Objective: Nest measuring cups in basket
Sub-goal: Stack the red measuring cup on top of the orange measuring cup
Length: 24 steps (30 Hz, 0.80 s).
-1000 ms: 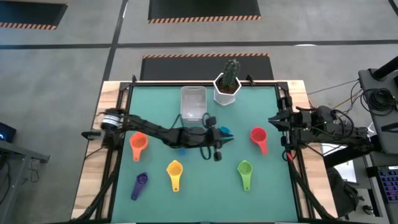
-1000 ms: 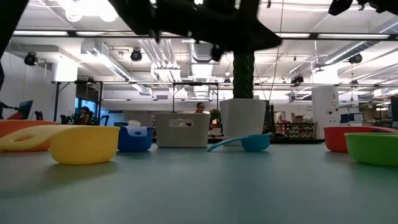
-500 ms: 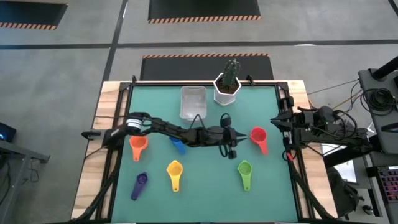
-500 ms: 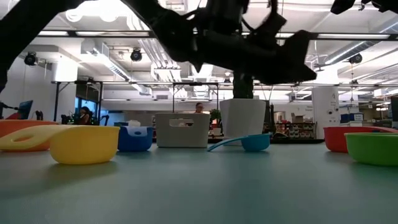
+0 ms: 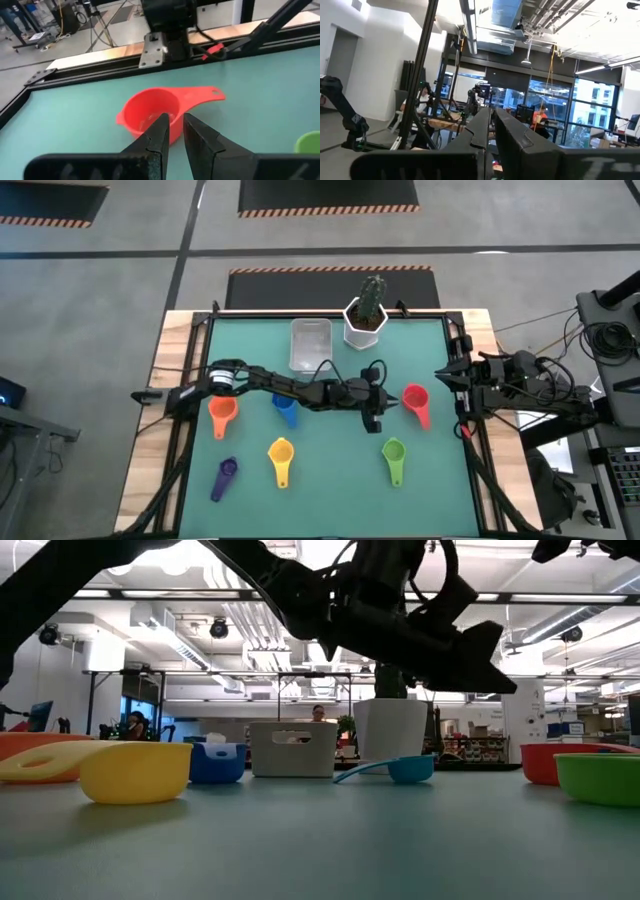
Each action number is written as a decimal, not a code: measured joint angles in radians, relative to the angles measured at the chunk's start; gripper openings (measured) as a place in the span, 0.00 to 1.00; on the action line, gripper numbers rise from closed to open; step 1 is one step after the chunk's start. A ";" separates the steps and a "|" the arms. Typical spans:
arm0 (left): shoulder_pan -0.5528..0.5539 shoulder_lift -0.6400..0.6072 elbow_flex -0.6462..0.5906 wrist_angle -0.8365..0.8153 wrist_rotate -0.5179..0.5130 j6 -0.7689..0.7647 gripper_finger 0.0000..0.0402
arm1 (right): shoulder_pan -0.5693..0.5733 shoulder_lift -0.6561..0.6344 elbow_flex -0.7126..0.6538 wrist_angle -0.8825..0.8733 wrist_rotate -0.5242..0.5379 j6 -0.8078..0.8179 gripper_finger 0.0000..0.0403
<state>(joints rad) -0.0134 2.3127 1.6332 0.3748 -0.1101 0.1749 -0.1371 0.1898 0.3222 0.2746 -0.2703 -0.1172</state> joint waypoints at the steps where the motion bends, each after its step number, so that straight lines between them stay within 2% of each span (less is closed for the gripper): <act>1: 0.002 0.000 -0.001 0.000 0.000 0.000 0.09 | 0.000 0.000 0.000 0.000 0.000 0.001 0.04; 9: 0.009 0.000 -0.005 0.046 0.001 0.038 0.15 | 0.000 0.000 0.000 0.001 0.000 -0.010 0.04; 12: 0.014 0.000 -0.005 0.053 0.002 0.062 0.21 | 0.000 0.000 0.000 0.006 0.001 -0.011 0.04; 19: 0.027 0.000 -0.006 0.070 0.085 0.079 0.39 | 0.000 0.000 0.000 0.013 0.001 -0.015 0.04; 24: 0.029 0.055 0.001 0.239 0.102 0.058 0.48 | 0.000 0.000 0.000 0.024 0.001 -0.017 0.04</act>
<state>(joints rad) 0.0151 2.3674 1.6344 0.6141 -0.0084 0.2326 -0.1371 0.1902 0.3222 0.2985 -0.2695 -0.1344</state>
